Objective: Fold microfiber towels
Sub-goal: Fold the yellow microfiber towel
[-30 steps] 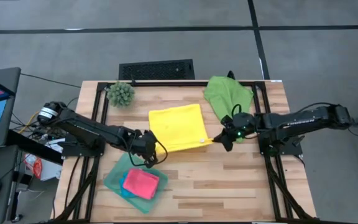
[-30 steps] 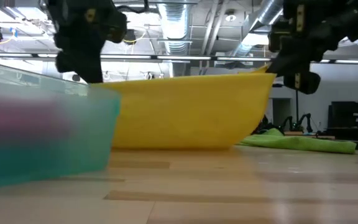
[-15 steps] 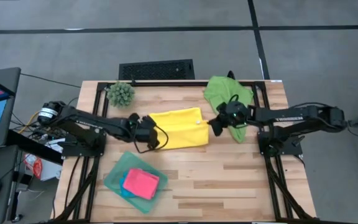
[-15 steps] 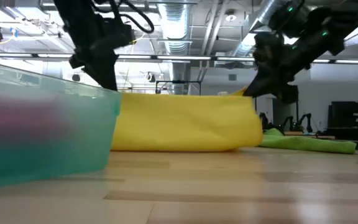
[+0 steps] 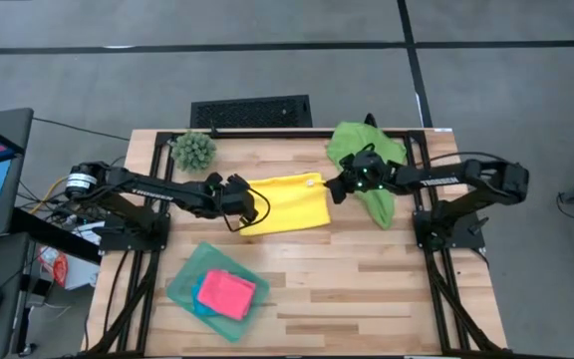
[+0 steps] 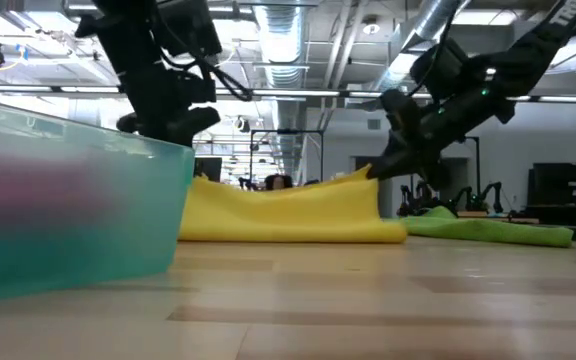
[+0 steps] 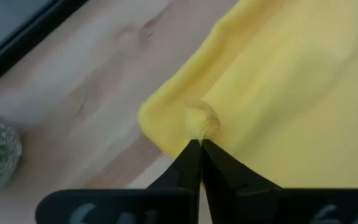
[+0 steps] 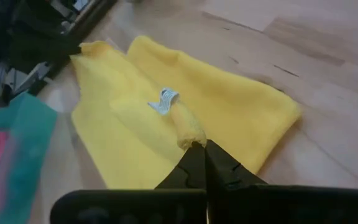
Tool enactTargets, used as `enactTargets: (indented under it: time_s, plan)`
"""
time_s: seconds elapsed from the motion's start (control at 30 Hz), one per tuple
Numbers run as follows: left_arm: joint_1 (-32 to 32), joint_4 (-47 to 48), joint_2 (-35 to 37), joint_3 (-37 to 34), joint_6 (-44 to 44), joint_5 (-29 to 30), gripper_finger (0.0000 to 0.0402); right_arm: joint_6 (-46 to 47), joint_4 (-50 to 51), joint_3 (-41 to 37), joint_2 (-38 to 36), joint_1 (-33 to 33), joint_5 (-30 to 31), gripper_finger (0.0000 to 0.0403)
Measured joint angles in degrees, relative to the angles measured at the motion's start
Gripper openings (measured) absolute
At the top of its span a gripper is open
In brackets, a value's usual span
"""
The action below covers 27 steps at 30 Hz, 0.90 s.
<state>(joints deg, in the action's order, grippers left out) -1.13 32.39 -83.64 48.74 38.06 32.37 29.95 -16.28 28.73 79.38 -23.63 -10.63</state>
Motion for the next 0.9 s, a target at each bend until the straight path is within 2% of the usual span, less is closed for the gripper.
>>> enactTargets:
  time_s: [0.17, 0.4, 0.9]
  plan:
    - [-1.41, -2.74, 0.0, -2.12, 0.12, 0.94, 0.0, 0.0, -4.11, 0.1, 4.61, -0.18, 0.04, 0.0005]
    - [-1.78, -4.0, 0.0, -2.2, -3.13, 2.0, 0.0, -0.46, -3.72, 3.33, 8.94, -1.91, 0.2, 0.0006]
    - [-3.54, -5.58, 0.0, -2.2, -3.36, 2.08, 0.0, -2.34, 2.59, 5.07, 7.6, -4.62, 3.02, 0.0006]
